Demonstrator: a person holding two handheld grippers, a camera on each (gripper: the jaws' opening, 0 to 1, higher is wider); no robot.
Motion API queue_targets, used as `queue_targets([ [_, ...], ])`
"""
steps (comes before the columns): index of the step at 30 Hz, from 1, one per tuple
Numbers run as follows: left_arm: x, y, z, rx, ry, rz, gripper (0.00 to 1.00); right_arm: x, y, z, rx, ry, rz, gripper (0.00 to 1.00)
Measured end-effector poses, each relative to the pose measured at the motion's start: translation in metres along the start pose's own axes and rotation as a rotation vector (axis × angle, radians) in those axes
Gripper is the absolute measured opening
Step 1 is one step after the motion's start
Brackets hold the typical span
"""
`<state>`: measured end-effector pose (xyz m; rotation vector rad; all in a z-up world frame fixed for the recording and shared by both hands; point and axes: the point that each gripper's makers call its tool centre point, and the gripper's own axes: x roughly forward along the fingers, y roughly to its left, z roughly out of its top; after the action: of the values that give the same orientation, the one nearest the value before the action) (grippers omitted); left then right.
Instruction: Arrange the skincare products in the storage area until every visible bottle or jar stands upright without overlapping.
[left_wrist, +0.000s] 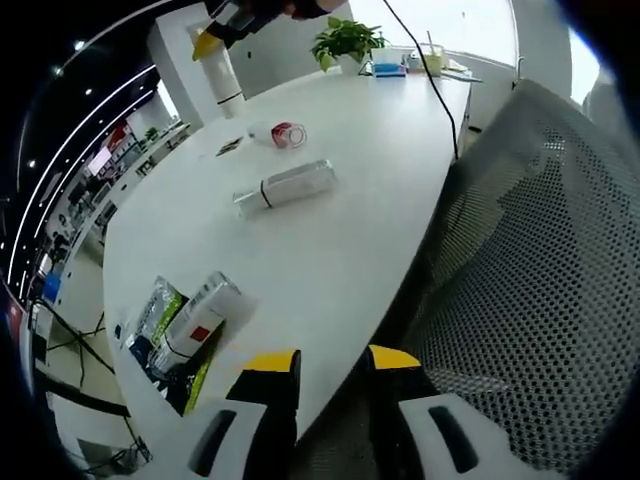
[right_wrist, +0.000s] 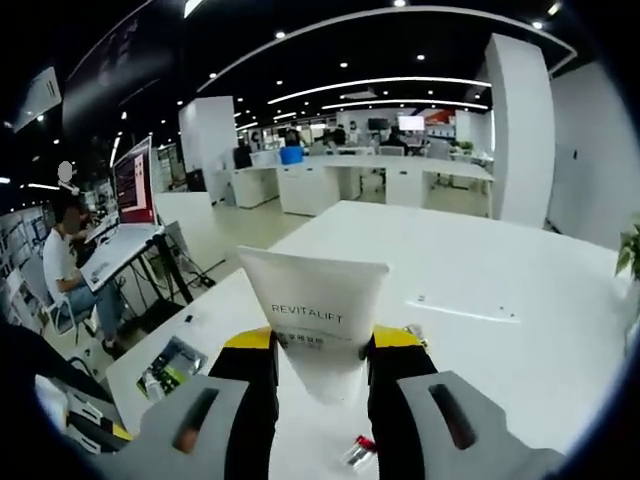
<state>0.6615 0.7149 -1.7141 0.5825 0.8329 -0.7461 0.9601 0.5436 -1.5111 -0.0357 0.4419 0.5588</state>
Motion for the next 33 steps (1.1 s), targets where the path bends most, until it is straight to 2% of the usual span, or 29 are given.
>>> queue_targets([
  [6,0.002,0.000,-0.003,0.002,0.007,0.000,0.26,0.010,-0.011,-0.005,0.003,0.002,-0.036,0.31],
  [13,0.002,-0.001,-0.003,-0.001,0.013,-0.001,0.25,0.024,-0.024,-0.009,0.051,0.004,-0.079,0.31],
  [17,0.003,-0.001,-0.005,0.002,0.023,-0.001,0.25,0.035,-0.027,-0.007,0.061,0.000,-0.085,0.31],
  [33,0.003,-0.001,-0.006,-0.008,0.024,-0.003,0.24,0.066,-0.033,-0.006,0.011,0.037,-0.079,0.31],
])
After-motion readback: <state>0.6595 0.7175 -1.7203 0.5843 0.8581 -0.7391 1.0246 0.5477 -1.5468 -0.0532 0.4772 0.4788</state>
